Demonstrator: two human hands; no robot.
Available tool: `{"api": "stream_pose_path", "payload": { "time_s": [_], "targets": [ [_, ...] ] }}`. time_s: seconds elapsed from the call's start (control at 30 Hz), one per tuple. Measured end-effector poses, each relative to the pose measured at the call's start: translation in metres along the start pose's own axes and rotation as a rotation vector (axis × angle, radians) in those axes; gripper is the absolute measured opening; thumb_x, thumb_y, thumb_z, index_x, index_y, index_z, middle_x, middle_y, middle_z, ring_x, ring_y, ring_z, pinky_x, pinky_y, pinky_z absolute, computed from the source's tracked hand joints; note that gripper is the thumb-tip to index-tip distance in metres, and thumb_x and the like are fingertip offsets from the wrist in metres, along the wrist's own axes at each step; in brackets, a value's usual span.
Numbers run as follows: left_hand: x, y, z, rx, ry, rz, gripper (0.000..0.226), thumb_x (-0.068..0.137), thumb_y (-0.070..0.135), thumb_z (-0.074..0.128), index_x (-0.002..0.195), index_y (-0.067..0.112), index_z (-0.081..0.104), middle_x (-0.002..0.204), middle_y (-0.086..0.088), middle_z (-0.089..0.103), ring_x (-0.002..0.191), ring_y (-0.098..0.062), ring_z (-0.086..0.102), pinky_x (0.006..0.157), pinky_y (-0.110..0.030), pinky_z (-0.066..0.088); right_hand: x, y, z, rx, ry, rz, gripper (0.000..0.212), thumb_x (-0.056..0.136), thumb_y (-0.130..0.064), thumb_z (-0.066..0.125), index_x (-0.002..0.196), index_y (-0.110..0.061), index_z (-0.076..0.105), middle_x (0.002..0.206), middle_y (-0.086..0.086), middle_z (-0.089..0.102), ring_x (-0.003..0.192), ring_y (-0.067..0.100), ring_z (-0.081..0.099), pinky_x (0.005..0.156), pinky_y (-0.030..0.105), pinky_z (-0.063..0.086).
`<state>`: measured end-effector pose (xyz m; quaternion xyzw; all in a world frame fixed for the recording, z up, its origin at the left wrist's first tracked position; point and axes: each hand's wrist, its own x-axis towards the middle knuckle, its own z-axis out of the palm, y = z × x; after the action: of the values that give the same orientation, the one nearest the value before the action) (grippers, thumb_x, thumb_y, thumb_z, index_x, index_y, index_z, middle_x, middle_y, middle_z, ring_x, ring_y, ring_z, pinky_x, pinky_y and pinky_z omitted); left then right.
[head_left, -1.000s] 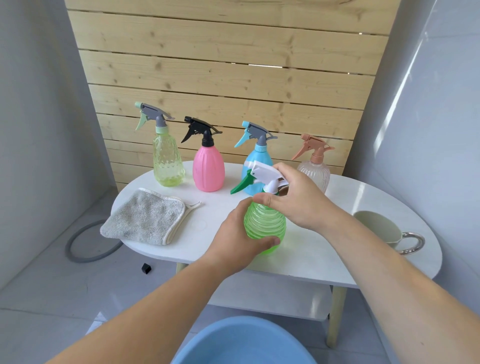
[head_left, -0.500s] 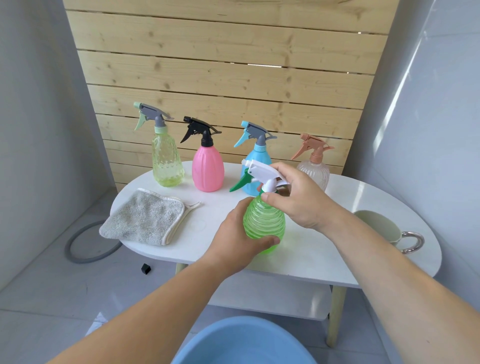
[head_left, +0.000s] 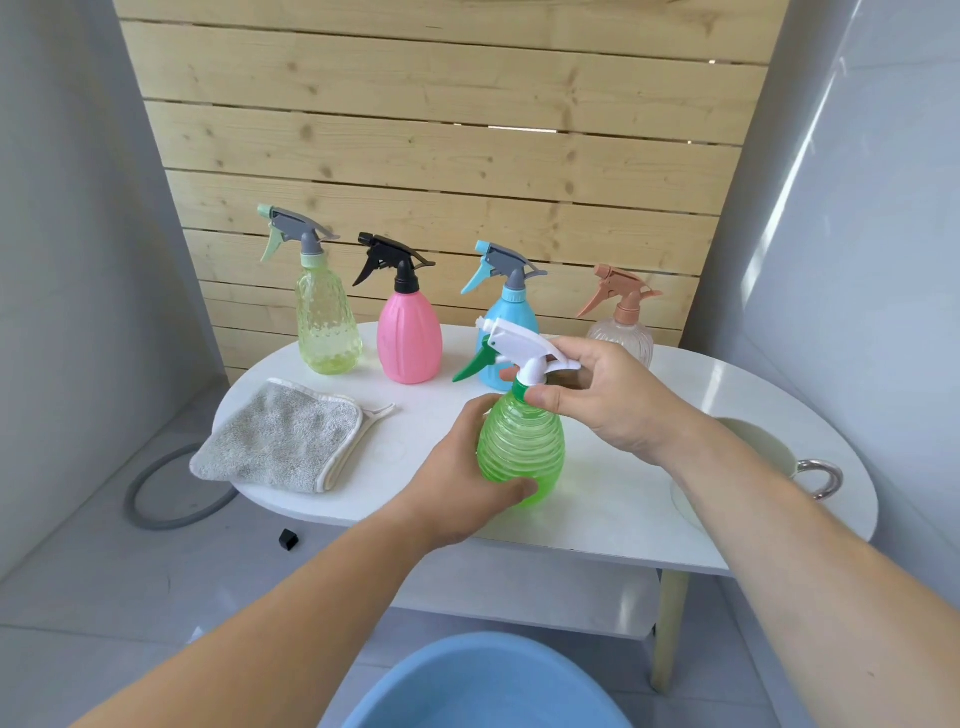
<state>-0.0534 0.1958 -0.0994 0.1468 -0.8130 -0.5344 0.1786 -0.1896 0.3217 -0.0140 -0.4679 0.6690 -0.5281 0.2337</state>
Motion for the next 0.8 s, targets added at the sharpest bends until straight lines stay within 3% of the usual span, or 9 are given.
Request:
{"api": "stream_pose_path", "payload": {
  "time_s": [0.17, 0.4, 0.63, 0.73, 0.8],
  "targets": [
    [0.003, -0.004, 0.002, -0.004, 0.013, -0.004, 0.085, 0.066, 0.027, 0.085, 0.138, 0.036, 0.041, 0.123, 0.006, 0.065, 0.112, -0.012, 0.066, 0.096, -0.034, 0.055, 0.003, 0.006, 0.002, 0.019, 0.034, -0.003, 0.033, 0.088, 0.006, 0.065, 0.120, -0.004, 0.064, 0.105, 0.007, 0.075, 0.097, 0.007, 0.070, 0.086, 0.019, 0.052],
    [0.001, -0.003, 0.009, 0.016, 0.102, -0.012, 0.074, 0.073, 0.017, 0.088, 0.126, 0.043, 0.043, 0.115, 0.008, 0.067, 0.107, -0.013, 0.067, 0.092, -0.036, 0.056, 0.004, 0.008, 0.009, 0.012, 0.138, -0.032, 0.031, 0.085, 0.010, 0.067, 0.114, 0.001, 0.065, 0.096, 0.007, 0.073, 0.087, 0.005, 0.070, 0.081, 0.017, 0.051],
    [-0.002, -0.001, 0.013, 0.048, 0.139, -0.001, 0.077, 0.070, 0.033, 0.089, 0.133, 0.040, 0.044, 0.115, 0.016, 0.066, 0.106, -0.010, 0.066, 0.093, -0.039, 0.056, -0.001, 0.005, 0.009, 0.015, 0.153, -0.009, 0.031, 0.085, 0.007, 0.069, 0.115, -0.001, 0.065, 0.104, 0.014, 0.074, 0.097, 0.017, 0.070, 0.095, 0.034, 0.052],
    [-0.002, 0.001, 0.011, 0.050, 0.114, 0.000, 0.077, 0.075, 0.026, 0.090, 0.134, 0.041, 0.042, 0.116, 0.018, 0.065, 0.104, -0.001, 0.065, 0.090, -0.027, 0.056, -0.005, 0.003, 0.012, -0.030, 0.169, -0.008, 0.031, 0.081, -0.009, 0.073, 0.111, -0.009, 0.065, 0.103, 0.010, 0.075, 0.104, 0.024, 0.070, 0.098, 0.048, 0.052],
    [-0.002, 0.002, 0.009, 0.054, 0.091, -0.002, 0.074, 0.077, 0.022, 0.089, 0.129, 0.046, 0.042, 0.116, 0.021, 0.065, 0.102, 0.007, 0.064, 0.085, -0.018, 0.053, -0.006, 0.000, 0.013, -0.129, 0.208, -0.036, 0.030, 0.076, -0.025, 0.073, 0.104, -0.019, 0.066, 0.100, 0.001, 0.074, 0.099, 0.022, 0.070, 0.093, 0.054, 0.052]
  ]
}}
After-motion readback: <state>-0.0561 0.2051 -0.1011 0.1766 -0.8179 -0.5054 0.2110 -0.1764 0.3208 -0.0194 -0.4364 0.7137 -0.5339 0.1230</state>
